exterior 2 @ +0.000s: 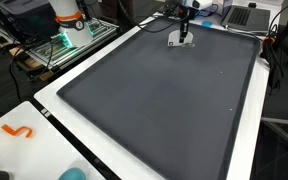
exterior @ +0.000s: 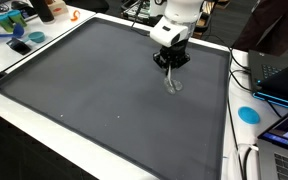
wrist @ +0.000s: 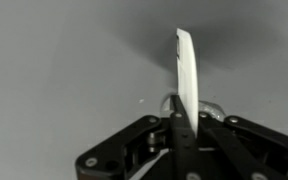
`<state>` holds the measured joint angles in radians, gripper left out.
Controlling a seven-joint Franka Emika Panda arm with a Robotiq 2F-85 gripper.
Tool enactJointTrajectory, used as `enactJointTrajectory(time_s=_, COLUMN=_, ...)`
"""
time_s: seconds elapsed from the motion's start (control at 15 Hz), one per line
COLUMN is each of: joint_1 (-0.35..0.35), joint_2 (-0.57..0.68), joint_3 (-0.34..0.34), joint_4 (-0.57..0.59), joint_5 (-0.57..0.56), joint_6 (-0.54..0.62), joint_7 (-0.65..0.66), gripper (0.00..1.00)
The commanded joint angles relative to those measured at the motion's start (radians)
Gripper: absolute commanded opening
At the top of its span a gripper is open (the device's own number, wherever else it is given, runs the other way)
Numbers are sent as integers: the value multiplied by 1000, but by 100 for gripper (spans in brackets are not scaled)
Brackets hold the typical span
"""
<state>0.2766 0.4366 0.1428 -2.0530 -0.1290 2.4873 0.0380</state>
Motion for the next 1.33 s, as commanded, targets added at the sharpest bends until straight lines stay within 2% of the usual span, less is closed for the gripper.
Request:
enactJointTrajectory(time_s=0.0, joint_1=-7, joint_2=51, joint_3=-58, joint_4=-58, joint_5=-67, joint_6=57, joint_7=34, gripper=1)
enactJointTrajectory(time_s=0.33, joint_1=-4, joint_2=27, joint_3=-71, joint_4=-74, joint_5=-81, joint_6=80, joint_7=61, gripper=1)
enactJointTrajectory(time_s=0.6, joint_1=-30, joint_2=-8, joint_3=-29, joint_4=-90, joint_5=-28, joint_6=55, joint_7=0, gripper=1)
enactJointTrajectory(time_s=1.27, joint_1=-34, joint_2=-84, joint_3=-29, joint_4=-116, joint_5=-43, joint_6=13, joint_7=-29, gripper=1)
